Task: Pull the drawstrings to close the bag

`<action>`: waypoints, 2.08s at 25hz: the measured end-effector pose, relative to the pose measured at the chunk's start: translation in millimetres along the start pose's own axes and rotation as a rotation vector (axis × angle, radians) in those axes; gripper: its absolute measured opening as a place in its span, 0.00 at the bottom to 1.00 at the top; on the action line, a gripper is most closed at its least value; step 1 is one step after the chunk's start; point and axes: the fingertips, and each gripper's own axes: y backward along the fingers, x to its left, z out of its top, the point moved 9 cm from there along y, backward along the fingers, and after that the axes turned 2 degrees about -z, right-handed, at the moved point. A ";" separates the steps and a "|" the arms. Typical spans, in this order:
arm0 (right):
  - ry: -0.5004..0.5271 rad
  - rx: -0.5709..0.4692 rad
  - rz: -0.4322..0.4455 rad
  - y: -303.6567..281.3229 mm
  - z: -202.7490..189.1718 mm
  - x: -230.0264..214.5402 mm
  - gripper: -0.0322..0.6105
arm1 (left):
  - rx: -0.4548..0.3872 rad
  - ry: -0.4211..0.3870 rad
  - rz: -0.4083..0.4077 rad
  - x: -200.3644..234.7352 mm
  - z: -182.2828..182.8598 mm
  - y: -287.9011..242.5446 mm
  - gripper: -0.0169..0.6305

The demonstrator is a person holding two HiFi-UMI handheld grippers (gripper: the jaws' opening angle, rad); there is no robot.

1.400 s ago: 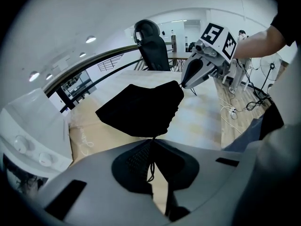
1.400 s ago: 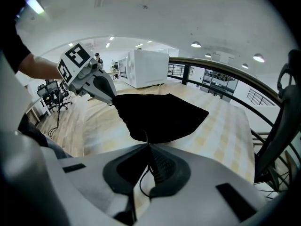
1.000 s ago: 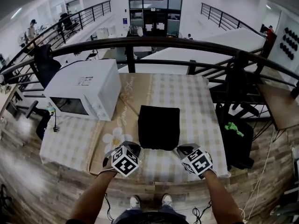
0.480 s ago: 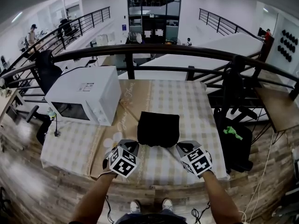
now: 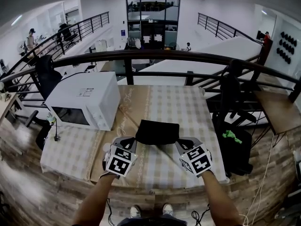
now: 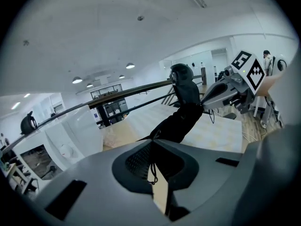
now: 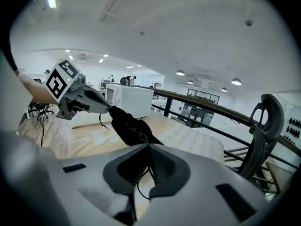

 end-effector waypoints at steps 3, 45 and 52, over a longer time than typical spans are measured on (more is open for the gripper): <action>-0.003 -0.022 -0.021 4.4 9.1 -1.2 0.09 | -0.039 0.048 0.008 3.6 7.3 5.1 0.07; -0.044 -0.392 -0.213 75.1 125.9 -22.1 0.09 | -0.384 0.095 0.202 28.5 117.2 83.3 0.07; -0.056 -0.444 -0.246 83.8 134.1 -22.9 0.09 | -0.419 0.112 0.208 28.1 126.5 90.4 0.07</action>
